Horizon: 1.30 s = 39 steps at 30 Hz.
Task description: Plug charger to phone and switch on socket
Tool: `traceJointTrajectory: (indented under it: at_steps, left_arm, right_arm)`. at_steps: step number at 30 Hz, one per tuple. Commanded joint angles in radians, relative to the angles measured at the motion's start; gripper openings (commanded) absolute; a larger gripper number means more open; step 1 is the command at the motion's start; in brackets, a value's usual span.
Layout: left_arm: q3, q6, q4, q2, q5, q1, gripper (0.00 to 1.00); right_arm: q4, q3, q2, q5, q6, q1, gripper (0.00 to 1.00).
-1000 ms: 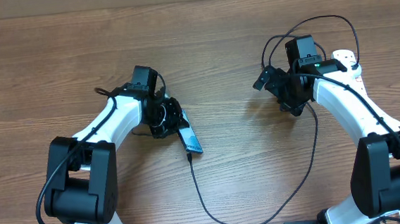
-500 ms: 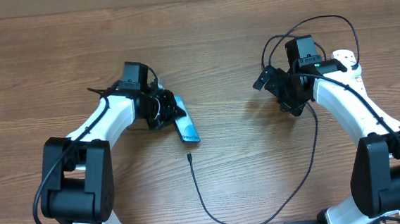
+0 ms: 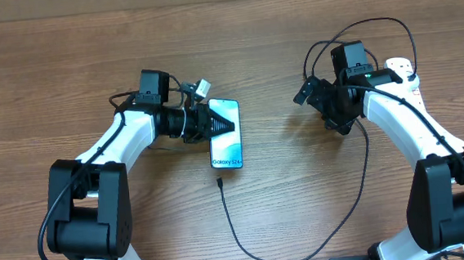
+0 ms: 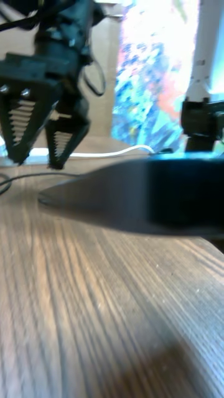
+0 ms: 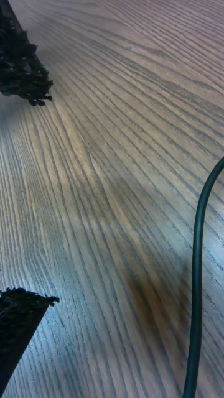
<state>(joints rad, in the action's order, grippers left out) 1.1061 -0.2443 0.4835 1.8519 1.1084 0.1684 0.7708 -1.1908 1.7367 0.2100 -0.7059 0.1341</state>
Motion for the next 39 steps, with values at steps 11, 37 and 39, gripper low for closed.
traceJointTrajectory:
  at_steps: [11,37,39]
  left_arm:
    - [-0.023,0.161,0.015,-0.021,0.089,0.003,0.04]
    - [-0.062,0.245,-0.051,-0.021,-0.042,0.002,0.04]
    - [-0.062,0.245,-0.055,-0.021,-0.042,0.002,0.04]
  right_arm:
    - [-0.002,-0.007,0.001,-0.008,0.004,-0.001,1.0]
    - [-0.002,-0.007,0.001,-0.008,0.004,-0.001,1.0]
    - [-0.002,-0.007,0.001,-0.008,0.004,-0.001,1.0]
